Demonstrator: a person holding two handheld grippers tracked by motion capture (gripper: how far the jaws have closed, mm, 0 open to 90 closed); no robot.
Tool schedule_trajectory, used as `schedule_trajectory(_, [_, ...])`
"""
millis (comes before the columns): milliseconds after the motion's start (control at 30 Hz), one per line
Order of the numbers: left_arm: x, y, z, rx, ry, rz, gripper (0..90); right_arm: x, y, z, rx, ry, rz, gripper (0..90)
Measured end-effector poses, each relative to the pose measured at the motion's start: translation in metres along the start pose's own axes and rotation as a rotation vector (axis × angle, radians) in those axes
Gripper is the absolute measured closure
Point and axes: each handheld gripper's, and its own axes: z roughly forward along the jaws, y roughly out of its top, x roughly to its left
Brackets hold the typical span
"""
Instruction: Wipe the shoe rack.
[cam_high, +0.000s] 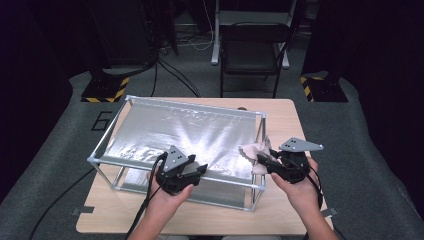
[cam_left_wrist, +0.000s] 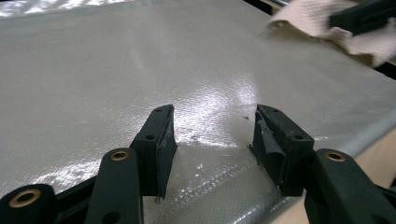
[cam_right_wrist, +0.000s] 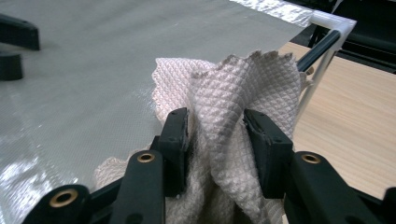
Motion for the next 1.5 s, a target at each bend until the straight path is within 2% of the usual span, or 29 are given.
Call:
schedule_trajectory(100, [0.000, 0.002, -0.002, 0.001, -0.043, 0.012, 47.2, -0.006, 0.002, 0.002, -0.005, -0.007, 0.003, 63.6])
schedule_trajectory(267, [0.003, 0.004, -0.012, -0.004, -0.074, 0.031, 38.9, -0.010, 0.002, 0.002, -0.003, -0.016, 0.009, 64.4])
schedule_trajectory(467, [0.011, 0.001, -0.023, 0.006, -0.070, 0.079, 34.7, -0.018, 0.003, 0.002, 0.000, -0.021, 0.008, 65.2])
schedule_trajectory(500, [0.012, -0.001, -0.024, 0.002, -0.065, 0.074, 33.2, -0.019, 0.002, 0.002, -0.007, -0.025, 0.009, 65.4])
schedule_trajectory(600, [0.018, -0.004, -0.027, 0.018, -0.050, 0.096, 31.0, -0.023, 0.002, 0.002, -0.003, -0.033, 0.012, 65.8])
schedule_trajectory(700, [0.024, -0.009, -0.030, 0.033, -0.041, 0.092, 28.8, -0.027, 0.003, 0.001, -0.002, -0.038, 0.012, 66.3])
schedule_trajectory(867, [0.032, -0.015, -0.034, 0.014, -0.043, 0.091, 28.8, -0.031, 0.003, 0.001, -0.004, -0.045, 0.019, 66.6])
schedule_trajectory(933, [0.033, -0.018, -0.034, -0.001, -0.046, 0.119, 29.3, -0.033, 0.003, 0.002, -0.008, -0.046, 0.017, 66.7])
schedule_trajectory(1033, [0.033, -0.020, -0.034, -0.006, -0.048, 0.121, 29.4, -0.034, 0.003, 0.001, -0.003, -0.048, 0.018, 66.8])
schedule_trajectory(1167, [0.031, -0.021, -0.035, -0.012, -0.050, 0.095, 29.9, -0.037, 0.004, 0.002, -0.003, -0.052, 0.018, 67.2])
schedule_trajectory(1267, [0.027, -0.021, -0.033, -0.010, -0.036, 0.093, 32.6, -0.040, 0.005, 0.003, -0.003, -0.059, 0.022, 67.8])
schedule_trajectory(1333, [0.025, -0.021, -0.030, -0.019, -0.028, 0.097, 32.7, -0.042, 0.005, 0.003, -0.004, -0.069, 0.045, 68.0])
schedule_trajectory(1500, [0.023, -0.021, -0.027, -0.023, -0.026, 0.088, 32.7, -0.044, 0.004, -0.001, 0.001, -0.070, 0.055, 68.2])
